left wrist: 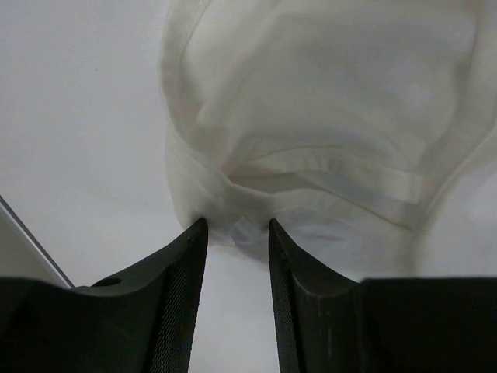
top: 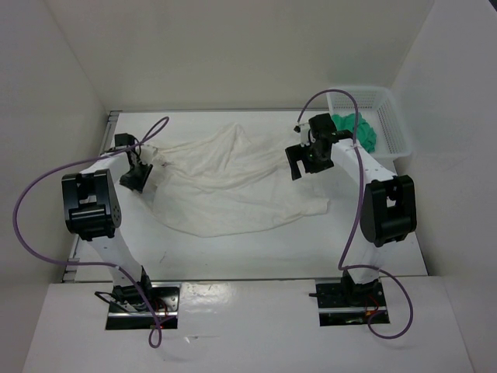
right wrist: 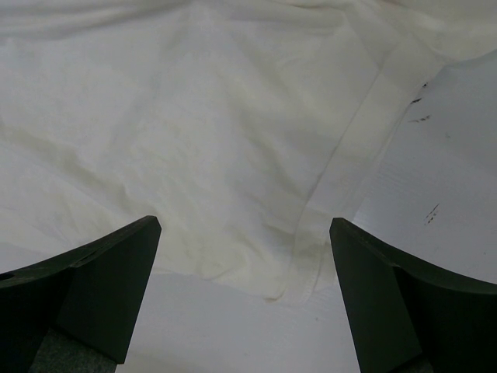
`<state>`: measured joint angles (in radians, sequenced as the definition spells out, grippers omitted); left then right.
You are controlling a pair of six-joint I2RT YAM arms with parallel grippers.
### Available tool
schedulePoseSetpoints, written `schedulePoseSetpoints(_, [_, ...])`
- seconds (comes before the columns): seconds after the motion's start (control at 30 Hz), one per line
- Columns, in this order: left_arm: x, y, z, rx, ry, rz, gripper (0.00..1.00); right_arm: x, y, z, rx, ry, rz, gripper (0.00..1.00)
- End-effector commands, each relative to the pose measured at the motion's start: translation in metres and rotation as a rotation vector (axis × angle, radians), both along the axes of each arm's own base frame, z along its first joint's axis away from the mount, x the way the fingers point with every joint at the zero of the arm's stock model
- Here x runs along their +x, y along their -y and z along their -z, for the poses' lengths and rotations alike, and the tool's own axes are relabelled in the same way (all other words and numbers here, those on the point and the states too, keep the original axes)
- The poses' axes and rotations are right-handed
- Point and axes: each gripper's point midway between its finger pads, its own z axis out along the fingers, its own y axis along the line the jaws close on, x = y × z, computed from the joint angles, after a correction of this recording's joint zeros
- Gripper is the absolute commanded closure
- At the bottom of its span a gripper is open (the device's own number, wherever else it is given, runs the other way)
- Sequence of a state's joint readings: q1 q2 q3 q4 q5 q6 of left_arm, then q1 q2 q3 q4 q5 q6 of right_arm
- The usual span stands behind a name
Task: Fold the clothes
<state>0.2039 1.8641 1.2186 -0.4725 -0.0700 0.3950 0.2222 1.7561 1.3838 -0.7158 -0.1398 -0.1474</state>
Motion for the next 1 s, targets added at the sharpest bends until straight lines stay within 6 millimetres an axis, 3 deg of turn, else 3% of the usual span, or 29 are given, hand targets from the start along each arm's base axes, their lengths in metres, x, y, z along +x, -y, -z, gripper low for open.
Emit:
schedulePoseSetpoints(0.0, [0.012, -0.002, -0.008, -0.011, 0.032, 0.049, 0.56, 0.008, -0.004, -0.021, 0.023, 0.081, -0.011, 0.01])
schedulePoseSetpoints(0.17, [0.009, -0.002, -0.004, -0.026, 0.025, 0.060, 0.57, 0.007, -0.005, -0.021, 0.031, 0.079, -0.016, 0.01])
schedulePoseSetpoints(0.3, [0.004, 0.006, 0.011, -0.070, -0.014, 0.083, 0.65, 0.007, -0.005, -0.021, 0.031, 0.079, -0.016, 0.01])
schedulePoseSetpoints(0.43, [0.001, 0.009, 0.013, -0.083, -0.034, 0.094, 0.76, 0.005, -0.005, -0.018, 0.029, 0.070, -0.016, 0.01])
schedulePoseSetpoints(0.47, [0.002, 0.010, 0.013, -0.091, -0.032, 0.098, 0.81, 0.006, -0.001, -0.018, 0.029, 0.071, -0.007, 0.01])
schedulePoseSetpoints(0.5, [0.000, 0.011, 0.014, -0.094, -0.041, 0.097, 0.93, 0.006, -0.001, -0.018, 0.029, 0.071, -0.007, 0.01])
schedulePoseSetpoints(0.53, [-0.001, 0.011, 0.014, -0.094, -0.041, 0.097, 0.98, 0.006, -0.001, -0.018, 0.029, 0.071, -0.007, 0.01])
schedulePoseSetpoints(0.6, [-0.002, 0.010, 0.008, -0.108, -0.039, 0.082, 1.00, 0.006, -0.001, -0.021, 0.031, 0.080, -0.007, 0.01])
schedulePoseSetpoints(0.83, [0.012, 0.002, -0.061, -0.109, 0.104, 0.045, 1.00, 0.005, 0.003, -0.029, 0.034, 0.099, 0.004, 0.01])
schedulePoseSetpoints(0.97, [0.012, 0.011, -0.120, -0.148, 0.204, 0.066, 1.00, 0.005, 0.004, -0.029, 0.030, 0.102, -0.004, 0.01])
